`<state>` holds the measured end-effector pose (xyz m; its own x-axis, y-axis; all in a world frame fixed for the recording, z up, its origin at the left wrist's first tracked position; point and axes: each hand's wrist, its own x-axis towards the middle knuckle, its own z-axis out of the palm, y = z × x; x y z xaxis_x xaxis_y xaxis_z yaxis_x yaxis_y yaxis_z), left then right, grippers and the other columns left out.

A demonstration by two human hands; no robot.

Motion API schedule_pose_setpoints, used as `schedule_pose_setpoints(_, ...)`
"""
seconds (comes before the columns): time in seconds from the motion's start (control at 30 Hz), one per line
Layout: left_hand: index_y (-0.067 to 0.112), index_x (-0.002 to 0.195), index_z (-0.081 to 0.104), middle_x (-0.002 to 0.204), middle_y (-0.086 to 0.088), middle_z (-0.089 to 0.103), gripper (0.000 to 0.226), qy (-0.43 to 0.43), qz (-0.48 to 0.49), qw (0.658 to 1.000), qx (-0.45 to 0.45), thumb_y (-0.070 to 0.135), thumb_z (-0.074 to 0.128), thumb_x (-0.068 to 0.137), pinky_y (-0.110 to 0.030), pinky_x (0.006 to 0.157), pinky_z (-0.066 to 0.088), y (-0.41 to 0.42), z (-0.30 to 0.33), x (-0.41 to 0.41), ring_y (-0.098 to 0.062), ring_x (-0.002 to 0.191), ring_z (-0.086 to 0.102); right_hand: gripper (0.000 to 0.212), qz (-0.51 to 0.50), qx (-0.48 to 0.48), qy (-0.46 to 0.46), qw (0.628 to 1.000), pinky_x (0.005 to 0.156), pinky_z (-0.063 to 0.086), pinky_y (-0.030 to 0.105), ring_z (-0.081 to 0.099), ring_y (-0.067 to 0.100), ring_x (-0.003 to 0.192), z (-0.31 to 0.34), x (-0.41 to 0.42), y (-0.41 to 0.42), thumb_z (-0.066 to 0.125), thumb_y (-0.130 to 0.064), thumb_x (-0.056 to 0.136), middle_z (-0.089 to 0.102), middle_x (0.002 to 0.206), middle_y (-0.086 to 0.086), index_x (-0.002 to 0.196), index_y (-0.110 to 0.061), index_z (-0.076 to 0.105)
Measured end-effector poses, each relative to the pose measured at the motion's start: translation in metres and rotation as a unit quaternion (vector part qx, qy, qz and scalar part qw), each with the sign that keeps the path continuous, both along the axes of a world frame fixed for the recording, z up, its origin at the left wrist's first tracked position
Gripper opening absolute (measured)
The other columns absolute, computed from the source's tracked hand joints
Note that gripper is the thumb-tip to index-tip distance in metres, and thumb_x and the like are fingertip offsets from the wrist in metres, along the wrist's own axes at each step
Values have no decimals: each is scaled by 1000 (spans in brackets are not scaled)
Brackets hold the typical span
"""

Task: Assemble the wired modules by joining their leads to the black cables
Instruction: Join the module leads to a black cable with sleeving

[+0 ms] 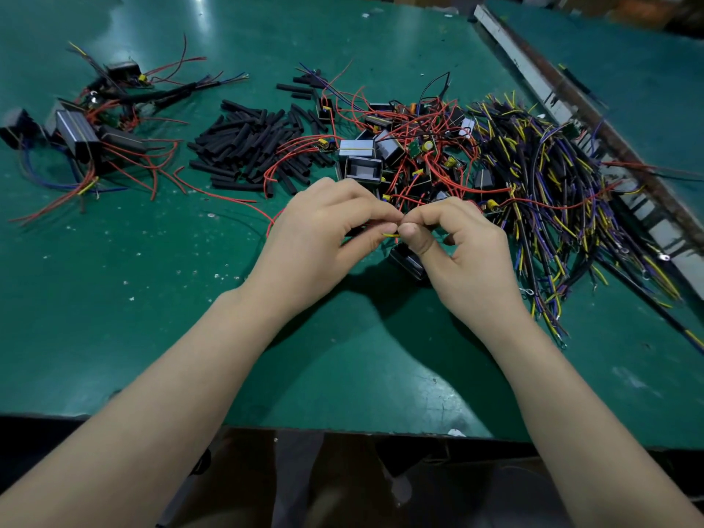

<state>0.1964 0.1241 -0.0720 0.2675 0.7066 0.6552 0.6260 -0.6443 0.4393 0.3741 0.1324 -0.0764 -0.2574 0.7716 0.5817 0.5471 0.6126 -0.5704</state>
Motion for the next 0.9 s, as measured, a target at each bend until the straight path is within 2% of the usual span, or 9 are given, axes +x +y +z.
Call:
schedule_pose_setpoints(0.13, 10, 97, 73, 89, -8, 66, 17, 48, 20, 998, 41, 22, 65, 89, -48, 67, 47, 0, 1, 1, -32, 81, 60, 2, 7, -38, 19, 999, 78, 39, 16, 51, 11, 84, 0, -1, -2, 61, -29, 89, 55, 82, -27, 91, -29, 62)
schedule_pose_setpoints(0.2, 8, 94, 72, 88, -10, 66, 19, 70, 25, 996, 57, 23, 62, 89, -49, 65, 46, 0, 2, 1, -32, 80, 60, 8, 11, -60, 33, 998, 74, 39, 19, 53, 10, 80, 0, -1, -3, 63, -30, 87, 56, 79, -28, 90, -35, 57)
schedule_pose_setpoints(0.27, 7, 92, 71, 87, -10, 65, 20, 82, 28, 995, 58, 23, 59, 88, -49, 65, 46, -1, 2, 2, -32, 79, 60, 21, 26, -95, 70, 993, 71, 37, 15, 54, 2, 76, 1, -1, -2, 66, -29, 84, 62, 79, -20, 93, -38, 49)
schedule_pose_setpoints(0.37, 5, 90, 69, 87, -11, 64, 19, 56, 23, 998, 15, 19, 58, 87, -49, 70, 47, -3, 3, 6, -33, 81, 59, 32, 43, -112, 98, 988, 72, 36, 12, 55, -4, 76, 4, 1, -2, 68, -31, 84, 66, 79, -14, 102, -35, 43)
schedule_pose_setpoints(0.43, 4, 90, 69, 87, -10, 63, 14, 21, 24, 999, -13, 14, 61, 85, -47, 73, 47, -4, 4, 8, -31, 82, 58, 24, 35, -93, 74, 992, 77, 37, 15, 56, 3, 84, 4, 3, -2, 65, -32, 87, 64, 83, -15, 103, -36, 47)
schedule_pose_setpoints(0.5, 4, 90, 68, 87, -8, 63, 13, 2, 31, 999, -23, 12, 60, 84, -45, 74, 48, -4, 4, 9, -29, 81, 58, 5, 19, -66, 34, 997, 83, 37, 18, 52, 9, 90, 5, 3, -2, 59, -30, 91, 61, 87, -18, 96, -30, 59)
schedule_pose_setpoints(0.6, 4, 89, 67, 86, -8, 62, 12, -15, 31, 999, -27, 11, 60, 84, -45, 73, 48, -5, 4, 10, -28, 79, 57, 9, 16, -69, 13, 997, 88, 36, 19, 52, 12, 94, 5, 3, -3, 57, -25, 91, 61, 89, -16, 87, -25, 65)
schedule_pose_setpoints(0.8, 6, 89, 67, 85, -3, 60, 20, -26, 29, 999, -25, 20, 54, 85, -45, 73, 49, -4, 4, 9, -25, 79, 56, 12, 21, -89, 29, 995, 78, 40, 13, 54, 3, 84, 4, 1, -3, 60, -15, 93, 61, 85, -17, 93, -12, 72)
schedule_pose_setpoints(0.9, 5, 88, 67, 83, -5, 60, 21, -22, 33, 999, -19, 20, 53, 85, -44, 72, 49, -5, 4, 8, -26, 77, 56, 14, 24, -26, -14, 999, 80, 41, 23, 51, 10, 84, 4, 1, -4, 60, -16, 92, 63, 84, -10, 95, -8, 72)
